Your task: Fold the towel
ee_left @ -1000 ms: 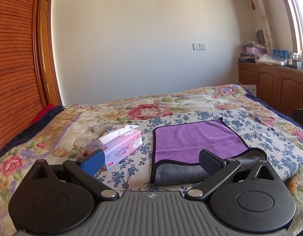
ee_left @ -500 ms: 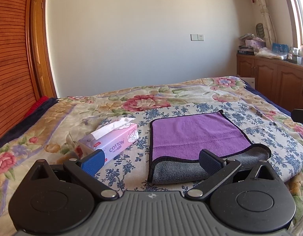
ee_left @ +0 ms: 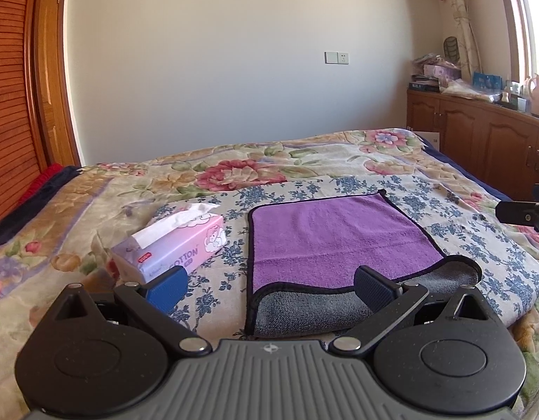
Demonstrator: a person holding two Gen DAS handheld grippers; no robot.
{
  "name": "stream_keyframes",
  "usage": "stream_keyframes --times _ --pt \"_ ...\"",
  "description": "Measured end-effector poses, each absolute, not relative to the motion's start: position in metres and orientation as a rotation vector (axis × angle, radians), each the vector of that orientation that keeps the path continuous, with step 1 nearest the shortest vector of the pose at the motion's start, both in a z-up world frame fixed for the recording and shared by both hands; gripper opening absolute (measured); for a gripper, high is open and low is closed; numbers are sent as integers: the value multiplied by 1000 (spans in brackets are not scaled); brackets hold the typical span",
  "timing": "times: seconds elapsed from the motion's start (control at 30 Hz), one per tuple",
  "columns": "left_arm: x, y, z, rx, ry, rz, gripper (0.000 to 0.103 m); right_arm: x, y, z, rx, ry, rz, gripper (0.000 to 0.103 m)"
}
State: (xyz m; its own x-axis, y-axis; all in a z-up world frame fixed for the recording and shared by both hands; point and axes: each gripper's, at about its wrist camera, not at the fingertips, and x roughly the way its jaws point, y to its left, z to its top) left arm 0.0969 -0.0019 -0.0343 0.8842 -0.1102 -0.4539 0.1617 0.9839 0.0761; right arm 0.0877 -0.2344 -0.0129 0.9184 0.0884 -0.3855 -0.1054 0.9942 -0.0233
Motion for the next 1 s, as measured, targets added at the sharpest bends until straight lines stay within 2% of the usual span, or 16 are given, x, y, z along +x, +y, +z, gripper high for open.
stream_keyframes --times 0.33,0.53,1.0 --pt "123 2 -45 98 508 -161 99 108 -226 -21 -98 434 134 103" --pt "138 5 -51 104 521 -157 92 123 -222 -28 -116 474 175 103" --pt "177 12 -80 114 623 -206 65 154 -227 -53 -99 616 196 101"
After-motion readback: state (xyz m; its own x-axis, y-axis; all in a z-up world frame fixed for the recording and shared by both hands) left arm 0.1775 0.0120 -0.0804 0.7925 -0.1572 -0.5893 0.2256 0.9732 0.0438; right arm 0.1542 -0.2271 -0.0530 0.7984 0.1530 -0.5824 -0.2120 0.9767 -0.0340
